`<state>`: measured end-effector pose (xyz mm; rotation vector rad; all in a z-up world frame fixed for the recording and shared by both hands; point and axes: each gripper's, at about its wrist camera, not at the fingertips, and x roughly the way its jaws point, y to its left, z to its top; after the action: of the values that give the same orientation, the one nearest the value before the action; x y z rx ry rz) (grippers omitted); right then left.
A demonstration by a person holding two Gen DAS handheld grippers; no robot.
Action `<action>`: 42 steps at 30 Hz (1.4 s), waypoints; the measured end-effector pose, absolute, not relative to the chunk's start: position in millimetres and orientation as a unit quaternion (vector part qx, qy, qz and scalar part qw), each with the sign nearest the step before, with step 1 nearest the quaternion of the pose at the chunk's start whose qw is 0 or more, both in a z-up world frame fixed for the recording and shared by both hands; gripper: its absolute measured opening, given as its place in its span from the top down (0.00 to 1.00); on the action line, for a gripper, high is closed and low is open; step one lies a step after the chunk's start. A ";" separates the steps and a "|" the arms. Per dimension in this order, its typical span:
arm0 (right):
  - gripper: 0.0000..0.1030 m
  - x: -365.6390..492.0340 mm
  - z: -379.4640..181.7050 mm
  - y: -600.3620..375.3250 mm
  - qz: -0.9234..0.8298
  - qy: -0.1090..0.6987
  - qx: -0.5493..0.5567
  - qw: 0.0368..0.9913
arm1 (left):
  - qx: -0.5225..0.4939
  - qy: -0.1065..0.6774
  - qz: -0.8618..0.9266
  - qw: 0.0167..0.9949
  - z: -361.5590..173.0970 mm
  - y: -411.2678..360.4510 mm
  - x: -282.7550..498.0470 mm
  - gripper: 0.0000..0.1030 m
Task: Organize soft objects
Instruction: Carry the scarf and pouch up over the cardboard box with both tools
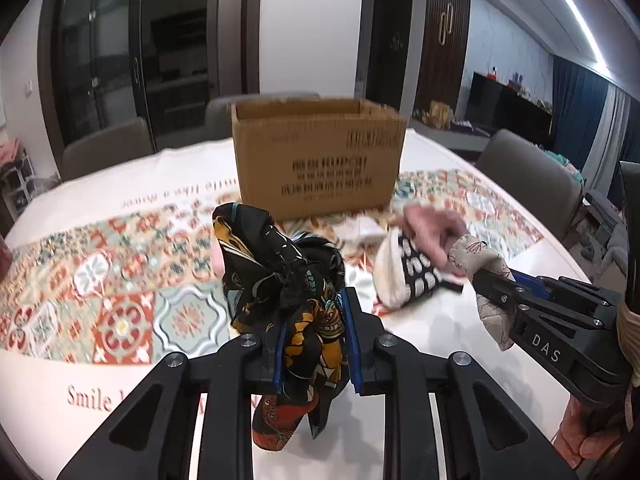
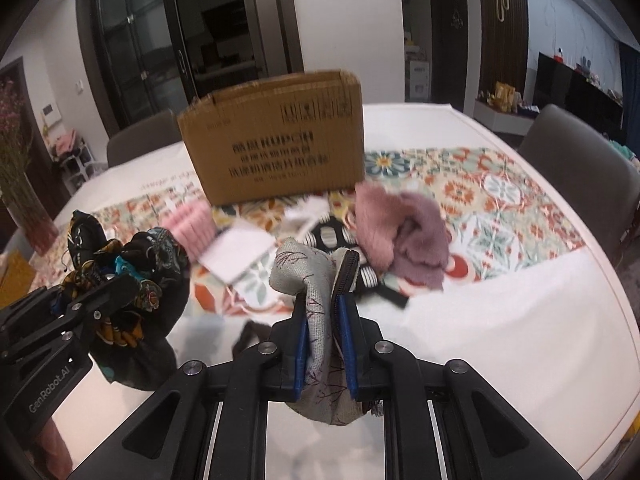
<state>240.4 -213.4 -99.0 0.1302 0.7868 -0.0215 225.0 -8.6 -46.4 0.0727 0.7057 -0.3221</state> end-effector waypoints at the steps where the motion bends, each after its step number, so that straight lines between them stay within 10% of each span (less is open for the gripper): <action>1: 0.84 240.7 -94.6 -212.9 -0.012 0.376 0.062 0.924 | 0.034 0.339 -0.157 0.927 -42.6 -7.9 225.6 0.77; 42: 0.84 374.3 35.4 -236.7 0.078 0.247 0.121 0.958 | 0.028 0.236 -0.193 0.952 93.7 -34.6 364.6 0.77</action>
<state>374.3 -236.7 35.4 0.2447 0.5003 0.1581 364.6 -34.6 93.7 0.0563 0.4791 -0.3918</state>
